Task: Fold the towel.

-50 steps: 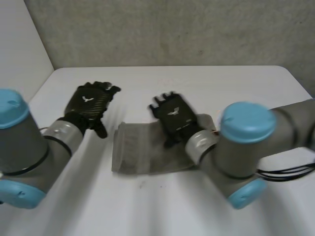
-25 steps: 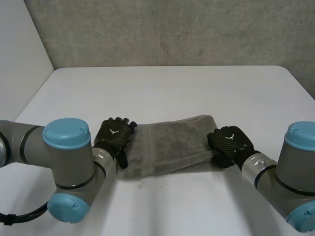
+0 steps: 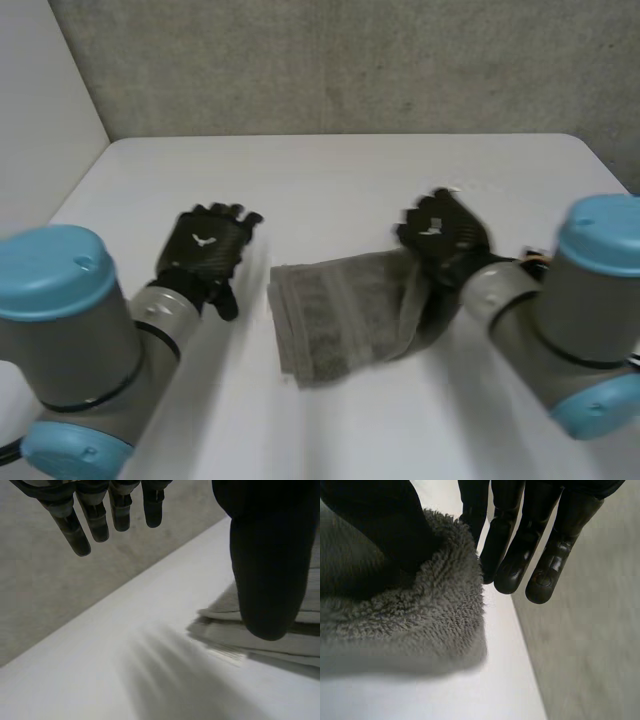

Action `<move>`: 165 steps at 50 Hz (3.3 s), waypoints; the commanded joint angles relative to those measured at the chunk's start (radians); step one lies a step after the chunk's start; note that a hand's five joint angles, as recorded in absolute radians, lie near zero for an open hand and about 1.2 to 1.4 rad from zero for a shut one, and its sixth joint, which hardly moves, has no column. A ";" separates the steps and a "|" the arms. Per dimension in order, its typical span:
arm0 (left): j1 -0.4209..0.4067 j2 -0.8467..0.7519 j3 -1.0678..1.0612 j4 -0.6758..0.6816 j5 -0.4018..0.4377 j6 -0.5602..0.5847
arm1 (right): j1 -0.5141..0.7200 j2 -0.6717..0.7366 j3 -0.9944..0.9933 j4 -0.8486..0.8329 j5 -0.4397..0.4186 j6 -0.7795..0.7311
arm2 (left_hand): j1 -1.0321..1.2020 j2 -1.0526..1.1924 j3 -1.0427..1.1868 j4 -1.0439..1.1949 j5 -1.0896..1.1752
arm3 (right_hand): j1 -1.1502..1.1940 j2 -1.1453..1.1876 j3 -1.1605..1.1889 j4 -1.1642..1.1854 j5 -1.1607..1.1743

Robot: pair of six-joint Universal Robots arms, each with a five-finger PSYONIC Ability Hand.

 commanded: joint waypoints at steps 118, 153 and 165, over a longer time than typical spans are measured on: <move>0.156 0.327 0.352 -0.388 0.049 -0.126 | -0.156 -0.317 -0.275 0.387 0.178 0.758 | -0.002 0.003 0.003 0.003 -0.021 | -0.848 -0.996 -1.013 -1.022 -0.953; 0.139 0.294 0.360 -0.399 0.078 -0.119 | -0.163 -0.328 -0.292 0.412 0.106 0.758 | -0.005 0.000 0.000 0.000 -0.024 | -0.848 -0.996 -1.013 -1.022 -0.953; 0.148 0.302 0.351 -0.393 0.075 -0.116 | -0.162 -0.357 -0.282 0.412 0.105 0.756 | -0.005 0.000 0.000 0.000 -0.024 | -0.848 -0.996 -1.013 -1.022 -0.953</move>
